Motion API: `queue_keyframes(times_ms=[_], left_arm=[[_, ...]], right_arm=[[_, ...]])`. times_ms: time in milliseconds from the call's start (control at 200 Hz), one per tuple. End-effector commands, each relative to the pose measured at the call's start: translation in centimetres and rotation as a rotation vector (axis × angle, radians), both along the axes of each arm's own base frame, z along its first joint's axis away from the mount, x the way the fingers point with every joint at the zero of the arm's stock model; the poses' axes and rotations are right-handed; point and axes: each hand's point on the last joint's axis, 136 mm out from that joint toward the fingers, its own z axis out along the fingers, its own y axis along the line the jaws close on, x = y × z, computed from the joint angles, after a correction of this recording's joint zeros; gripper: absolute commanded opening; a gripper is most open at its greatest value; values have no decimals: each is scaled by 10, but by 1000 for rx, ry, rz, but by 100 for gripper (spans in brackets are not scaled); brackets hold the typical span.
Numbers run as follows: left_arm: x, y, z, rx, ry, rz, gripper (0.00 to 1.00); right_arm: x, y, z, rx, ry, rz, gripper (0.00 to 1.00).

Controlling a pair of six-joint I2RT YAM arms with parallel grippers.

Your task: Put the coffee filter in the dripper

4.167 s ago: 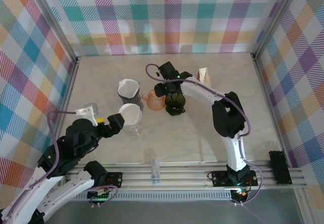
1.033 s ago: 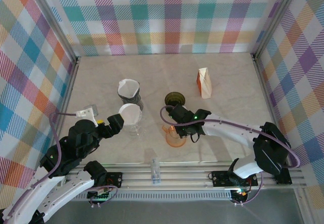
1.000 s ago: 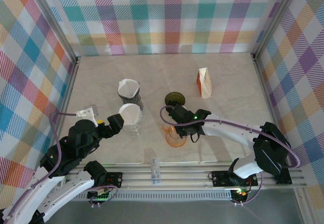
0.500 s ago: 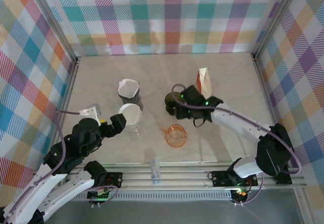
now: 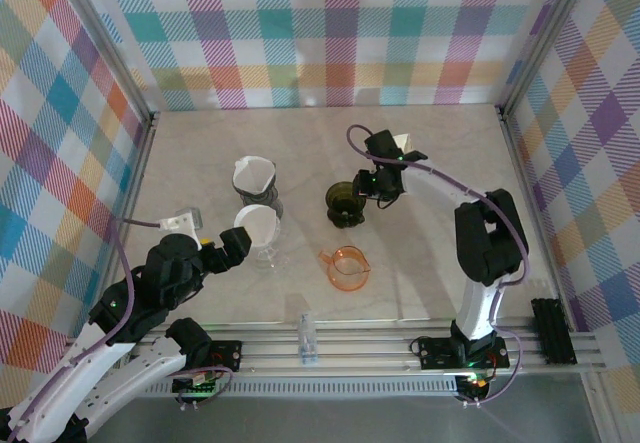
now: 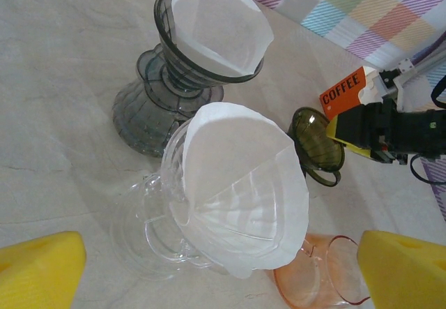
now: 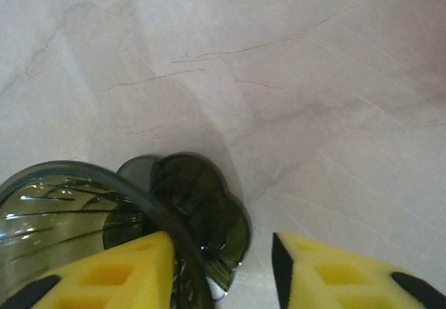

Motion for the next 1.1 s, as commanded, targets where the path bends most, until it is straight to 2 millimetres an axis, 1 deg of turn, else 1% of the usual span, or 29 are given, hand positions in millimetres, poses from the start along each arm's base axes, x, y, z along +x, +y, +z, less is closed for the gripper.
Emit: queue_keyframes(times_ms=[0,50,120,200,335,405,550,620,715,810,905,990,1100], left_arm=[[2,5,6,-3,-27,23,100],[2,5,5,-1,-27,25,100],[2,5,6,-2,-29,24,100],[3,5,5,-3,-29,23,100],[2,6,6,1,-30,25,100],[2,6,6,1,-30,25,100],[1,8,8,-4,-34,32,100],[1,7,8,-6,-34,31,100],[1,8,8,-8,-34,36,100],[2,8,9,-9,-32,38,100],[2,8,8,-12,-30,42,100],[2,8,8,-15,-28,44,100],[2,8,7,-14,-25,45,100]], right_arm=[[3,8,4,31,7,16,33],[2,8,1,32,13,15,27],[-1,5,3,25,7,15,18],[-5,1,10,21,-12,17,9],[-18,-7,30,24,-57,29,1],[-28,-11,40,36,-73,37,0],[-57,-18,60,78,-89,60,0],[-73,-19,73,109,-106,74,0],[-95,-18,90,149,-124,106,0],[-118,-12,101,174,-122,154,0],[-141,-4,103,180,-103,201,0],[-157,0,97,175,-77,229,0],[-169,1,90,177,-57,237,0]])
